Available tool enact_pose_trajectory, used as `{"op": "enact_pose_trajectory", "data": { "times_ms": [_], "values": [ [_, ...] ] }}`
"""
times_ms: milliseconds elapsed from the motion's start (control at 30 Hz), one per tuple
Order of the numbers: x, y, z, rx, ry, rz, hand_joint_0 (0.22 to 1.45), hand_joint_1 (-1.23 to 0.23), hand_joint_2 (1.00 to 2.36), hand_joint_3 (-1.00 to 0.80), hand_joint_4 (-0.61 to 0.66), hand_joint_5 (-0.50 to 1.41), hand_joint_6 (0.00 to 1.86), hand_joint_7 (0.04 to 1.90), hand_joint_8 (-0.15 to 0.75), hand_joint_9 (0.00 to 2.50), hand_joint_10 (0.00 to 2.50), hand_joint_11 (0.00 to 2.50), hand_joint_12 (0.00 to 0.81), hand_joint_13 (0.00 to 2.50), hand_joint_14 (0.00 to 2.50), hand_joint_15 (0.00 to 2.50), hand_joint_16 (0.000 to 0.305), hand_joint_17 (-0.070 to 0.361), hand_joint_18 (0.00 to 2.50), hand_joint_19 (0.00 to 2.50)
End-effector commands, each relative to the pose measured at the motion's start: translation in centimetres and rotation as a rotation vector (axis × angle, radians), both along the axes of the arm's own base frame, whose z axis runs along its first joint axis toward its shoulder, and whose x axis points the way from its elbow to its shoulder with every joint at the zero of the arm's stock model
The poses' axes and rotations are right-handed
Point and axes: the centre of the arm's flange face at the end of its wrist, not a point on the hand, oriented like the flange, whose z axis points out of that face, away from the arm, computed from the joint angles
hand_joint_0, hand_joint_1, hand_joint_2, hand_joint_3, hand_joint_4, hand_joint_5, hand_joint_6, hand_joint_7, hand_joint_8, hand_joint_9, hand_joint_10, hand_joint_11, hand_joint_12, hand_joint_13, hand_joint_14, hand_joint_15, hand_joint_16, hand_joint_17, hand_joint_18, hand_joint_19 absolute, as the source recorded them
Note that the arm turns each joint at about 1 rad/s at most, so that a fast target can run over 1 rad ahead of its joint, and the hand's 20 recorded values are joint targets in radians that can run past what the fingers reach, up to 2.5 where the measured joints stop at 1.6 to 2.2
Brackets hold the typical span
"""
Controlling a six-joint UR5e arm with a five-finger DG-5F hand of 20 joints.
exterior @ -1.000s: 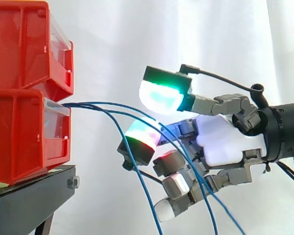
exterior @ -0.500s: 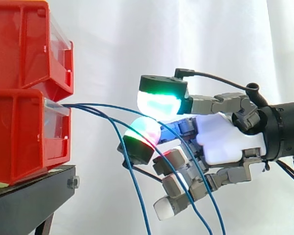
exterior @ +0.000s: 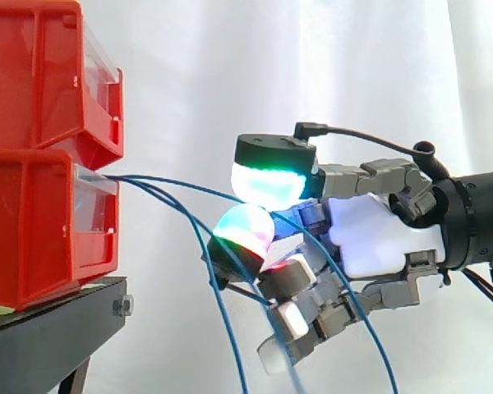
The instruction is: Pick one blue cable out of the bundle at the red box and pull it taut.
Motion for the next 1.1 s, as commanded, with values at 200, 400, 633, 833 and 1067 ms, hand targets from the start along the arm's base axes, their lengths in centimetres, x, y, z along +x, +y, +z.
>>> {"op": "enact_pose_trajectory", "data": {
  "times_ms": [200,400,633,833,1067],
  "values": [
    [0.0,0.01,0.09,-0.032,0.0,0.002,0.65,-0.75,1.03,-0.08,-0.03,-0.18,0.96,1.13,0.322,0.91,0.01,1.05,0.413,0.71,0.02,0.52,0.055,0.124,0.56,0.21],
    [-0.02,-0.11,0.09,-0.033,0.0,0.0,0.7,-0.75,1.01,-0.28,-0.01,-0.2,0.95,1.1,0.315,0.82,0.01,0.99,0.408,0.6,0.02,0.43,0.056,0.127,0.48,0.15],
    [-0.1,-0.47,-0.05,-0.049,0.005,-0.002,0.73,-0.74,1.01,-0.41,-0.02,-0.21,0.95,1.09,0.314,0.78,0.01,0.96,0.408,0.57,0.01,0.41,0.057,0.128,0.46,0.13],
    [-0.18,-0.6,-0.02,-0.069,0.007,-0.003,0.75,-0.75,1.01,-0.42,-0.05,-0.21,0.95,1.15,0.314,0.77,0.01,0.95,0.409,0.56,0.01,0.4,0.057,0.128,0.46,0.13],
    [-0.23,-0.84,-0.03,-0.076,0.009,-0.004,0.76,-0.76,1.01,-0.39,-0.1,-0.21,0.95,1.23,0.308,0.8,0.01,0.96,0.405,0.58,0.01,0.41,0.056,0.127,0.47,0.16]
  ]
}}
